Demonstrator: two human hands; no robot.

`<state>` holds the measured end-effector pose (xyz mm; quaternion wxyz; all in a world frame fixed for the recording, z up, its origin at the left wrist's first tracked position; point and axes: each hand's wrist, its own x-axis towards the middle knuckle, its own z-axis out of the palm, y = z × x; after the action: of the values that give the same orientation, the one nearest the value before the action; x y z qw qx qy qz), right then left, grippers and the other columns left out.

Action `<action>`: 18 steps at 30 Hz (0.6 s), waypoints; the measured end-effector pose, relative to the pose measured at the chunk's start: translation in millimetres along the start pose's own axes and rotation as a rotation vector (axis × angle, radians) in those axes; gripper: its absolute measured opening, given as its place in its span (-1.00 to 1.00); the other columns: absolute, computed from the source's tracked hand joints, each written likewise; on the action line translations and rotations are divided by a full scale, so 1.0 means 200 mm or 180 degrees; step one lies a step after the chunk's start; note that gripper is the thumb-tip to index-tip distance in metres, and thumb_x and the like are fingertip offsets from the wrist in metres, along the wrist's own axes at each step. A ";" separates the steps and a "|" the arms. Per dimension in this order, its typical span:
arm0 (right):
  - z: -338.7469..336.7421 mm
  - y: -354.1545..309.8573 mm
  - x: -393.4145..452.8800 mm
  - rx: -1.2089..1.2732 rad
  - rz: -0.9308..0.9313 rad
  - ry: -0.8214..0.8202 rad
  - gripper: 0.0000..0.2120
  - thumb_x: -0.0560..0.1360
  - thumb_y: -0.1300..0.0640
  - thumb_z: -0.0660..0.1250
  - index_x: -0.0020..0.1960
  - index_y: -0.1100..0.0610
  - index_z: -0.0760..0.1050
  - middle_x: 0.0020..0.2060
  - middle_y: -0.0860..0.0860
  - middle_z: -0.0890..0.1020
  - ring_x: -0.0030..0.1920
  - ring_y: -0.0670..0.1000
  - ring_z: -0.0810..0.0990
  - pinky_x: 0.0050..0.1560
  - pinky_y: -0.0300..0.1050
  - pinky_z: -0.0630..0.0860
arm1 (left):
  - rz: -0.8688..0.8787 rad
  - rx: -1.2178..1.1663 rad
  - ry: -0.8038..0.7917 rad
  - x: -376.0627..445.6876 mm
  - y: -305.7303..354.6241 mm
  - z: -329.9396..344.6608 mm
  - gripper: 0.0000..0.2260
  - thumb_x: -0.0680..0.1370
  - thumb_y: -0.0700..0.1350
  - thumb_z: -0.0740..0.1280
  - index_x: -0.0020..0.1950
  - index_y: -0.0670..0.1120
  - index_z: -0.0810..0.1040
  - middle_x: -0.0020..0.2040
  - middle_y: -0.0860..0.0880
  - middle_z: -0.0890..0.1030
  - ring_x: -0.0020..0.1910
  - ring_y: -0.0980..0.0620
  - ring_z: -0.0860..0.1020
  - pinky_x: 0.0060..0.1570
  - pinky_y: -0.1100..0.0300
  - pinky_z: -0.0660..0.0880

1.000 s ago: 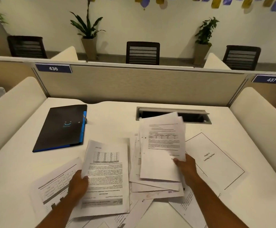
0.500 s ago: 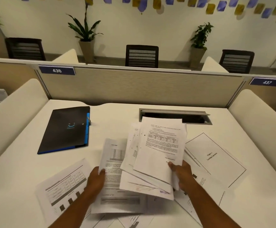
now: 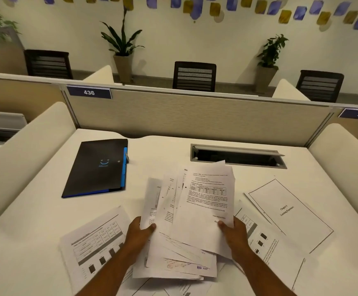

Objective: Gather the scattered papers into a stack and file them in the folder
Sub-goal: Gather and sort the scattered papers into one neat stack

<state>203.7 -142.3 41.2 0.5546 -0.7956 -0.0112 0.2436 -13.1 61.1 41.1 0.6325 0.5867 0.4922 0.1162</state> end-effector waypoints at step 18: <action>-0.02 0.06 0.01 0.0574 0.0379 0.0215 -0.59 0.51 0.30 0.45 0.34 0.16 0.50 0.16 0.12 0.63 0.17 0.23 0.56 0.31 0.29 0.49 | 0.0150 0.0006 -0.0420 -0.06 0.00 0.05 -0.50 0.41 0.13 0.47 0.27 0.08 0.37 0.13 0.08 0.58 0.11 -0.01 0.58 0.04 0.08 0.58</action>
<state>205.2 -149.8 31.7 0.6085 -0.7495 0.0767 0.2492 -11.6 46.4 44.2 0.6601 0.6051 0.4356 0.0918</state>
